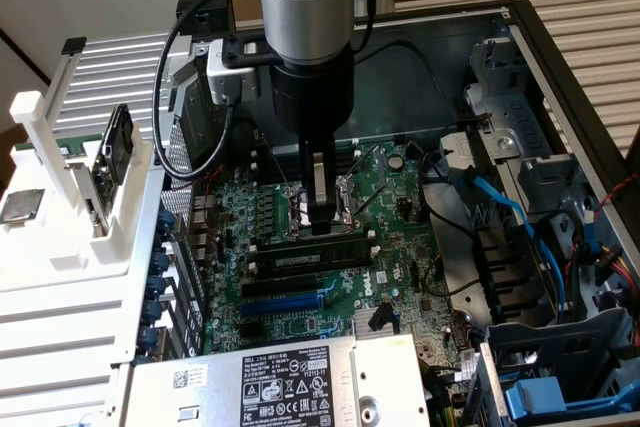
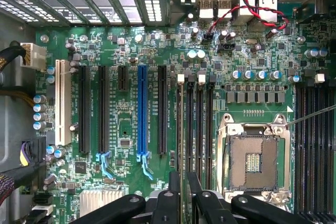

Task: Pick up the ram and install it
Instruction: 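Press down the ram until it locks into place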

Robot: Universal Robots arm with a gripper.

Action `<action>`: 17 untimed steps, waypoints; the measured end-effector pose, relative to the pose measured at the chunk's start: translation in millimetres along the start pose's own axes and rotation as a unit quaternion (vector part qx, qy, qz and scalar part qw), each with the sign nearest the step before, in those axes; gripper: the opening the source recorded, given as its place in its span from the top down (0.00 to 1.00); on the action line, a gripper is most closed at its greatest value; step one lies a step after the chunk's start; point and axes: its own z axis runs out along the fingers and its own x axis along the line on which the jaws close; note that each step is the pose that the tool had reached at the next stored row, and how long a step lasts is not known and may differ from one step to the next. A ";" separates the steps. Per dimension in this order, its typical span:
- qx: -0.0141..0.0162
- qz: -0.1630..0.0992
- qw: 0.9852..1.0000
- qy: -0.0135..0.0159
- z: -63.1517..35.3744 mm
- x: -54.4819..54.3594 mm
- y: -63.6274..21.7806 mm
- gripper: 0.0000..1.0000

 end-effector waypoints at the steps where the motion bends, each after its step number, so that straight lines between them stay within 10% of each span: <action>1: 0.000 0.000 1.000 0.000 0.0 0.0 0.0 0.80; 17: 0.000 0.000 1.000 0.000 0.0 0.0 0.0 0.90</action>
